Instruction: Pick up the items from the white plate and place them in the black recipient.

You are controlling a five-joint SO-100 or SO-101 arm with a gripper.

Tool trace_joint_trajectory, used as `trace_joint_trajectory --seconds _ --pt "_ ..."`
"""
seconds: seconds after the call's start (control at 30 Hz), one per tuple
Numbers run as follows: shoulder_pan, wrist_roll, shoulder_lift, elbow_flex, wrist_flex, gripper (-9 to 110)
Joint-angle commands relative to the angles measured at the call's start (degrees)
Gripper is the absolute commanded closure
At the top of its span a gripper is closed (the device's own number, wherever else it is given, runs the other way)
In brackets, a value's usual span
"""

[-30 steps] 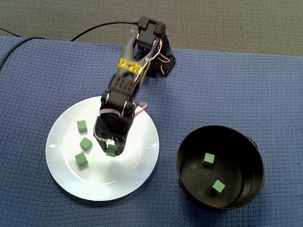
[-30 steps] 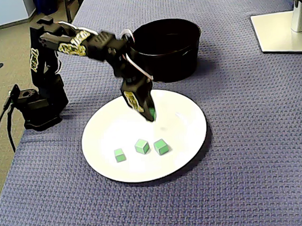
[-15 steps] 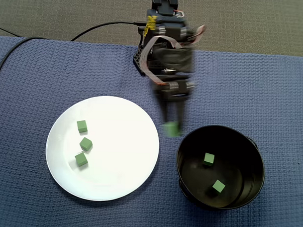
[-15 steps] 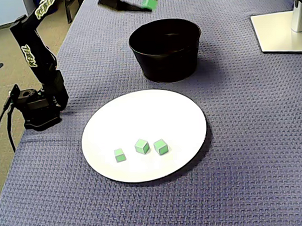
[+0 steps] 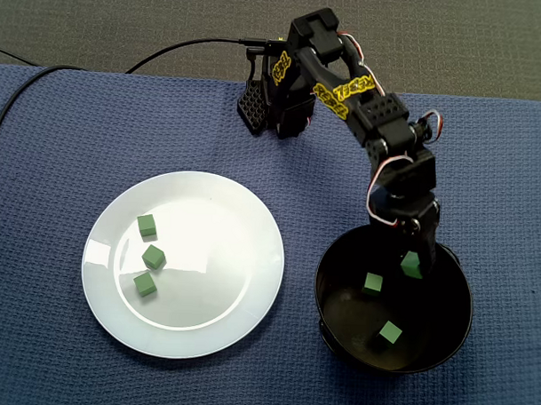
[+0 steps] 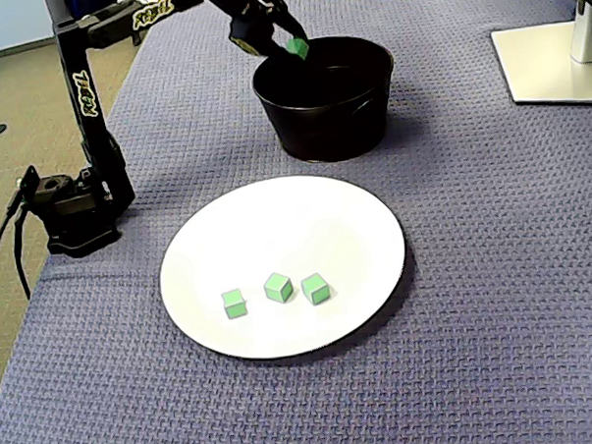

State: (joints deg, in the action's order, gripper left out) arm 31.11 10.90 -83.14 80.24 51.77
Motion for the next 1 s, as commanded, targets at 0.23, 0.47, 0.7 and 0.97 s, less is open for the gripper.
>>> trace_joint_trajectory --seconds 0.23,0.47,0.7,0.97 --pt "-11.1 18.2 -9.8 -16.4 20.6 64" --pt "-39.1 63.1 -21.3 -20.2 33.4 53" --pt "-68.4 105.8 -20.0 9.4 12.0 51" --pt "-78.5 122.4 -4.8 13.4 2.5 48"
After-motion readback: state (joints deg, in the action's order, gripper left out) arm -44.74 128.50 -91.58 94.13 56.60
